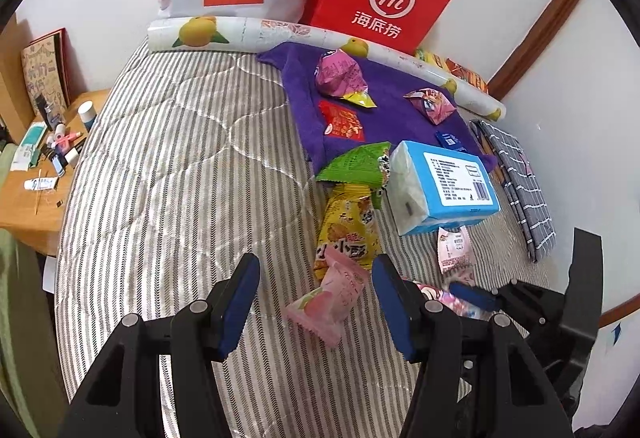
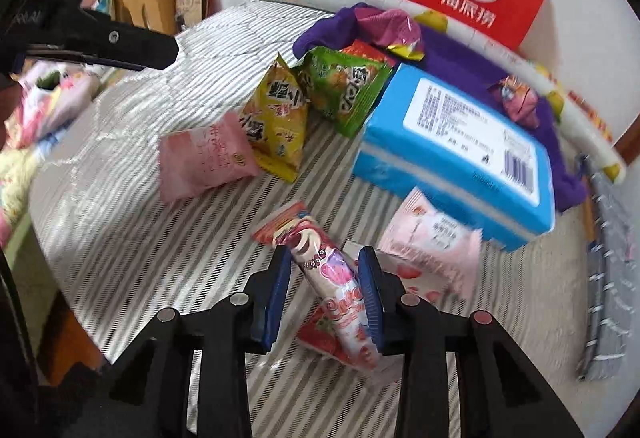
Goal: Organize snacks
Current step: 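Grasp the pink ice-cream wrapper with the right gripper while the left gripper grasps the pink packet, then carry the pink packet and ice-cream wrapper over the purple towel with both grippers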
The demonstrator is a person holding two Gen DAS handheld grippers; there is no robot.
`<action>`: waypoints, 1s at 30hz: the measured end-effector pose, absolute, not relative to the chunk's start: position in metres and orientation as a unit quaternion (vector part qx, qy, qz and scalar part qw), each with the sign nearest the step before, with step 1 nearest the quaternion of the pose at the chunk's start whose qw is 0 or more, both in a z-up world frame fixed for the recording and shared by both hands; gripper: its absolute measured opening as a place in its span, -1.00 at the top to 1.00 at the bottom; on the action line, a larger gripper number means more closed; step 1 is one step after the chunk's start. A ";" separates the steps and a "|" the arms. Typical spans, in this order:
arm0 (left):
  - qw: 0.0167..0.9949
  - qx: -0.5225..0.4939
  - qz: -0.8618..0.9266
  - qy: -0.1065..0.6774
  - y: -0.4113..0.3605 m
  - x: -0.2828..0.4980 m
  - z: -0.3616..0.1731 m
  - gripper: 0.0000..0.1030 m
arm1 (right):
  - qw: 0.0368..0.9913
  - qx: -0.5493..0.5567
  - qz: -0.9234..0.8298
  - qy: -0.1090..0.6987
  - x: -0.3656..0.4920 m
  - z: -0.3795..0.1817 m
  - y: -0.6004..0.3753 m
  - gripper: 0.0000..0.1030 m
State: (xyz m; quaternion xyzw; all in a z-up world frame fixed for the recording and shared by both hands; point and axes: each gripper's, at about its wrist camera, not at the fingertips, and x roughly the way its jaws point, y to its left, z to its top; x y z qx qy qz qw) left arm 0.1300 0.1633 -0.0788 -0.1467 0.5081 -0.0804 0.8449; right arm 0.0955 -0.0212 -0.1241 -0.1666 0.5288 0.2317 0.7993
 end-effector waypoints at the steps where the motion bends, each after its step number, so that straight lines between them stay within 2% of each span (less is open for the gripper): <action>1: 0.845 -0.148 -0.079 0.508 0.164 0.130 -0.079 -0.09 | 0.795 -0.160 0.239 0.534 0.094 -0.124 -0.022 0.40; 12: 0.842 -0.146 -0.080 0.514 0.160 0.129 -0.085 -0.09 | 0.778 -0.153 0.247 0.556 0.096 -0.149 -0.004 0.38; 13: 0.841 -0.145 -0.080 0.515 0.159 0.130 -0.087 -0.09 | 0.782 -0.154 0.246 0.552 0.096 -0.148 -0.003 0.42; 14: 0.840 -0.144 -0.079 0.517 0.158 0.130 -0.089 -0.09 | 0.783 -0.150 0.247 0.551 0.097 -0.147 -0.003 0.61; 15: 0.840 -0.143 -0.080 0.518 0.157 0.130 -0.091 -0.09 | 0.784 -0.145 0.248 0.550 0.098 -0.146 -0.003 0.61; 30: 0.824 -0.085 -0.106 0.550 0.114 0.146 -0.130 -0.09 | 0.849 -0.047 0.199 0.487 0.086 -0.071 -0.084 0.61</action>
